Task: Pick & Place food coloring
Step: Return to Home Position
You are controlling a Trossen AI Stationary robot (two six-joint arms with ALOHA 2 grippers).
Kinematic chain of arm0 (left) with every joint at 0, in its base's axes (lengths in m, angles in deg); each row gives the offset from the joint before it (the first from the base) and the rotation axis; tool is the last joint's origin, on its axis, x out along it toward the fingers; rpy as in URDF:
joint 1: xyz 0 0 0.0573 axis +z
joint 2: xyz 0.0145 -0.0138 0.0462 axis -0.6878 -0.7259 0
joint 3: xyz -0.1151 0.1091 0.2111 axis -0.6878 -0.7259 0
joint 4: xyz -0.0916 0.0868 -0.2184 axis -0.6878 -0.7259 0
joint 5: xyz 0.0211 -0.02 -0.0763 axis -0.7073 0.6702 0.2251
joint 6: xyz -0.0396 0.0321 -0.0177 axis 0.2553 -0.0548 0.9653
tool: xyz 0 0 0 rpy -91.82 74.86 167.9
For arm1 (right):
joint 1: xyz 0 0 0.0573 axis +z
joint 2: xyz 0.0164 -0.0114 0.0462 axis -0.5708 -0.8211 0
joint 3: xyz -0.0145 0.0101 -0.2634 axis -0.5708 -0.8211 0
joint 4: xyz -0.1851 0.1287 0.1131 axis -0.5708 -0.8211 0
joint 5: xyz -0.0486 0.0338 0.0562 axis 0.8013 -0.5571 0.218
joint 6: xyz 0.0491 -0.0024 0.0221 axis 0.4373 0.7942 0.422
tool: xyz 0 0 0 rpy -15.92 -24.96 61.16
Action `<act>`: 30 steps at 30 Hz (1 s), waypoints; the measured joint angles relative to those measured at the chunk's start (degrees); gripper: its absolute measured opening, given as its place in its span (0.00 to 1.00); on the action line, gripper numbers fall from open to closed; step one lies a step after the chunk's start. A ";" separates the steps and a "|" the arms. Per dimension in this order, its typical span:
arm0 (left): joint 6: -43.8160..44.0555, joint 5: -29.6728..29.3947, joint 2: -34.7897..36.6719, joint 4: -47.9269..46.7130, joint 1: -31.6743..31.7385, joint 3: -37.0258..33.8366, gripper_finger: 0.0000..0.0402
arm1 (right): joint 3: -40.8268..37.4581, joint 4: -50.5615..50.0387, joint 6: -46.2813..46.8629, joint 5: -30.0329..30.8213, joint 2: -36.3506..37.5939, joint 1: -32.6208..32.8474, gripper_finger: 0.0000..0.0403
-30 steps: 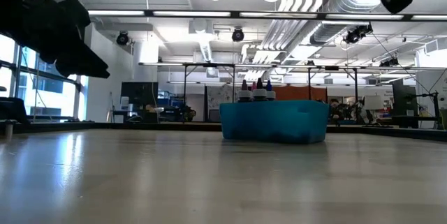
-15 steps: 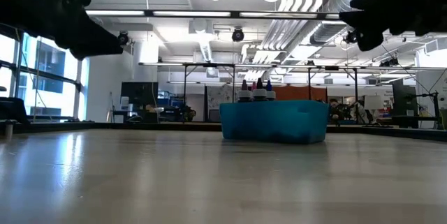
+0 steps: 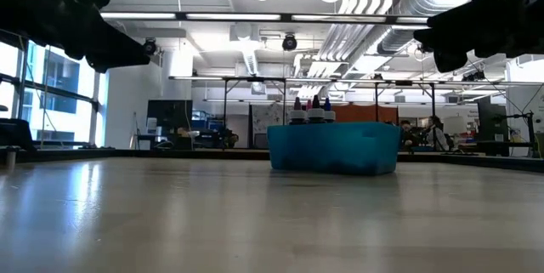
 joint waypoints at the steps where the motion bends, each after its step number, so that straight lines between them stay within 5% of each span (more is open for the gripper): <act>1: -0.17 0.00 -0.01 -0.02 0.00 0.00 0.48 | 0.00 0.02 -0.01 -0.01 0.00 0.00 0.37; 13: -6.36 3.65 -0.01 4.05 0.00 0.00 0.48 | 0.00 0.03 -0.03 0.00 0.02 0.00 0.37; 30: -5.96 1.16 -0.02 2.48 0.00 0.28 0.48 | 0.00 0.01 -0.03 0.00 0.02 -0.01 0.37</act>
